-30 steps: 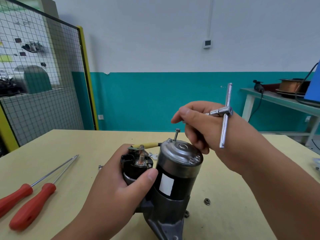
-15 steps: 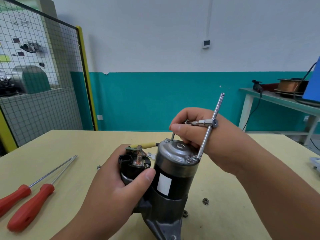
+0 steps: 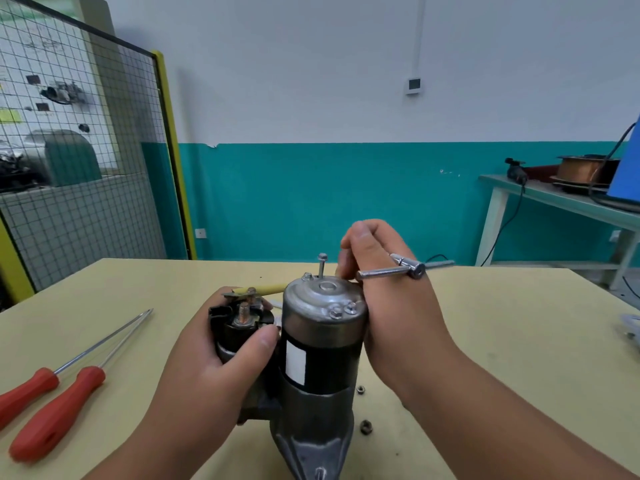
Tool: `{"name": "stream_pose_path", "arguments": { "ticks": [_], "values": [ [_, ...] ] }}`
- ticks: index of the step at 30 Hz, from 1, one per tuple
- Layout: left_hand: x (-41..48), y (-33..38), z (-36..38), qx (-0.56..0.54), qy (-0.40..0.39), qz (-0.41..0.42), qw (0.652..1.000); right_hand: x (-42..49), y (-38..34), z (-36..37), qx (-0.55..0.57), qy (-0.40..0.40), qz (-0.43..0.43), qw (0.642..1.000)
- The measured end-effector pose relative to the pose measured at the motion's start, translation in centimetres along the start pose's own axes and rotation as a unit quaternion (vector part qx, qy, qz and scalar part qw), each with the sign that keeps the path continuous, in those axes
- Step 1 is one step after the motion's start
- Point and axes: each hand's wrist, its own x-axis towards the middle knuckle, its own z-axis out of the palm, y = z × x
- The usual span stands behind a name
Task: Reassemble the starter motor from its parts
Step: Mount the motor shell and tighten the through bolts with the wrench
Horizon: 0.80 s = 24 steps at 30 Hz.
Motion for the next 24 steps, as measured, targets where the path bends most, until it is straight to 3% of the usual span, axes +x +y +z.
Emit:
{"name": "stream_pose_path", "arguments": {
  "ticks": [5,10,19,24],
  "values": [
    [0.1,-0.1,0.1,0.006,0.035,-0.003,0.999,-1.0,0.7,1.0,0.06,-0.029,-0.014,0.998],
    [0.1,0.0,0.2,0.026,0.051,-0.006,0.998,-1.5,1.0,1.4,0.041,0.028,-0.025,0.998],
    [-0.4,1.2,0.5,0.073,0.021,0.041,0.996,-0.1,-1.7,0.3,0.056,-0.055,0.037,0.996],
    [-0.6,1.2,0.3,0.066,0.012,0.058,0.996,-0.3,-1.6,0.4,0.02,0.021,0.038,0.999]
  ]
}}
